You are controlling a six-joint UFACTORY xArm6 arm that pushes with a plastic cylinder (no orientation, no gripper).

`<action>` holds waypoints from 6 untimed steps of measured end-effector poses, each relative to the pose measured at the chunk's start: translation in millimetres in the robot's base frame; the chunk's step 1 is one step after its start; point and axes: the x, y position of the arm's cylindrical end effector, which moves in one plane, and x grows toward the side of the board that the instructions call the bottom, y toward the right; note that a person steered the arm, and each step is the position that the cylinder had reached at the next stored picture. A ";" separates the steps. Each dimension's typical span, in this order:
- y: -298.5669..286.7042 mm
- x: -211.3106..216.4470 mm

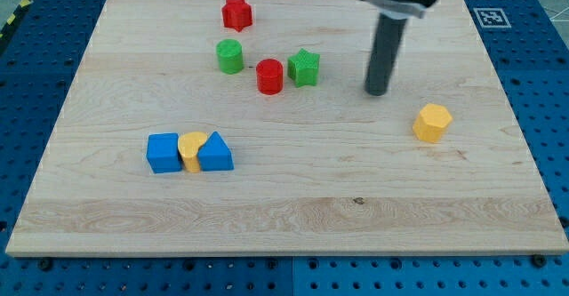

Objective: Push the yellow hexagon towards the bottom center

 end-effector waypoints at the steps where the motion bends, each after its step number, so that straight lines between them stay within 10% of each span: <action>1: 54.6 3.7; 4: 157.8 43.0; 6: 104.1 62.4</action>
